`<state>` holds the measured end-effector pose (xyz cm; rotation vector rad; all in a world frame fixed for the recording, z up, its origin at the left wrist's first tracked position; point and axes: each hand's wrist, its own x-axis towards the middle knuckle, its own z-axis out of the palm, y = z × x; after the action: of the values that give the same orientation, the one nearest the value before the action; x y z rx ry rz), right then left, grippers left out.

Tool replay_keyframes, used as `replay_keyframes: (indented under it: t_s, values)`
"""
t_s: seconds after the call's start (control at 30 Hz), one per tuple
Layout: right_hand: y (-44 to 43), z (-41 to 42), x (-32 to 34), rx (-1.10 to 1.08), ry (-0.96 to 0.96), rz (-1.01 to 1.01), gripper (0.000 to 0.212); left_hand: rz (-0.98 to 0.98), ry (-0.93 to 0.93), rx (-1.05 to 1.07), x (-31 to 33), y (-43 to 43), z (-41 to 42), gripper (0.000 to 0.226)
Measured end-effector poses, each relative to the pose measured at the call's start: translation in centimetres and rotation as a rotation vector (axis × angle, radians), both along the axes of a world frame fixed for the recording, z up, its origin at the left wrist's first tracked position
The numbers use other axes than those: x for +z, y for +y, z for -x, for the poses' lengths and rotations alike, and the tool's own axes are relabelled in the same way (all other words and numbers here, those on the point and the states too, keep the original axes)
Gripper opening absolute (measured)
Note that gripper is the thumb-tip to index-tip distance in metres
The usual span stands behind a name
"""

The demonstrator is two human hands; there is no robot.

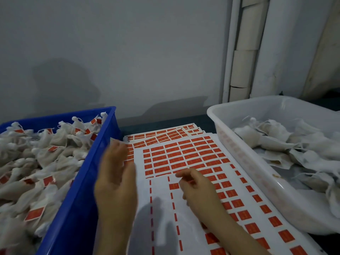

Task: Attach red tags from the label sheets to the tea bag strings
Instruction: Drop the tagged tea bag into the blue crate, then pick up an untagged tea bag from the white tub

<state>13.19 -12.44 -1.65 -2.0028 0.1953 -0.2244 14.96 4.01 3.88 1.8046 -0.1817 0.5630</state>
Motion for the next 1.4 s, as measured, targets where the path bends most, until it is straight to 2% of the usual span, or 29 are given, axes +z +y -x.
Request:
replay_keyframes:
  t_s: [0.03,0.13,0.17,0.23,0.33,0.43,0.57,0.63,0.73,0.8,0.9,1.0,1.07,1.23,1.33,1.4]
  values:
    - [0.2,0.0,0.0,0.029,0.002,0.039,0.021,-0.101,0.082,0.046,-0.5,-2.1,1.2,0.037]
    - [0.3,0.2,0.0,0.134,0.061,0.165,0.016,-0.600,0.283,-0.099,-3.8,-4.3,1.2,0.039]
    - [0.2,0.1,0.3,0.158,0.074,0.201,0.017,-0.711,0.358,-0.120,-4.2,-4.3,0.6,0.040]
    - [-0.3,0.1,1.1,0.208,0.115,0.256,0.019,-0.810,0.421,-0.173,-4.8,-3.9,-0.1,0.039]
    - [-1.0,0.8,3.4,0.288,0.190,0.357,0.021,-0.848,0.417,-0.202,-5.6,-4.0,0.2,0.041]
    - [-2.0,2.6,6.3,0.320,0.125,0.458,0.021,-0.903,0.435,-0.223,-5.5,-3.9,0.1,0.047]
    - [-4.8,6.5,11.5,0.335,0.053,0.478,0.012,-0.941,0.524,-0.297,-5.8,-3.8,0.2,0.072]
    - [-7.3,7.8,13.9,0.282,0.008,0.456,0.015,-0.927,0.553,-0.330,-5.8,-3.6,0.0,0.085]
    - [-12.1,7.4,15.6,0.079,-0.067,0.491,0.016,-0.925,0.573,-0.340,-5.9,-3.5,0.0,0.095]
    - [-15.2,5.8,15.1,-0.017,0.022,0.612,0.015,-0.885,0.558,-0.344,-5.9,-3.4,0.0,0.089]
    - [-18.0,3.2,12.1,0.037,0.286,0.901,0.019,-0.873,0.530,-0.322,-6.1,-3.4,0.2,0.089]
    - [-18.9,1.8,8.4,0.066,0.358,1.049,0.040,-0.883,0.523,-0.286,-6.2,-3.5,0.2,0.098]
    - [-19.2,1.2,6.7,0.045,0.348,1.149,0.051,-0.882,0.525,-0.280,-6.3,-3.5,0.3,0.096]
    - [-19.7,0.2,6.7,0.008,0.405,1.249,0.034,-0.903,0.522,-0.282,-6.2,-3.6,0.2,0.089]
    - [-19.7,0.3,7.2,-0.017,0.478,1.217,0.025,-0.923,0.515,-0.277,-6.1,-3.9,0.2,0.088]
    - [-19.7,0.4,7.5,-0.031,0.456,1.222,0.021,-0.936,0.517,-0.278,-6.1,-4.1,0.4,0.088]
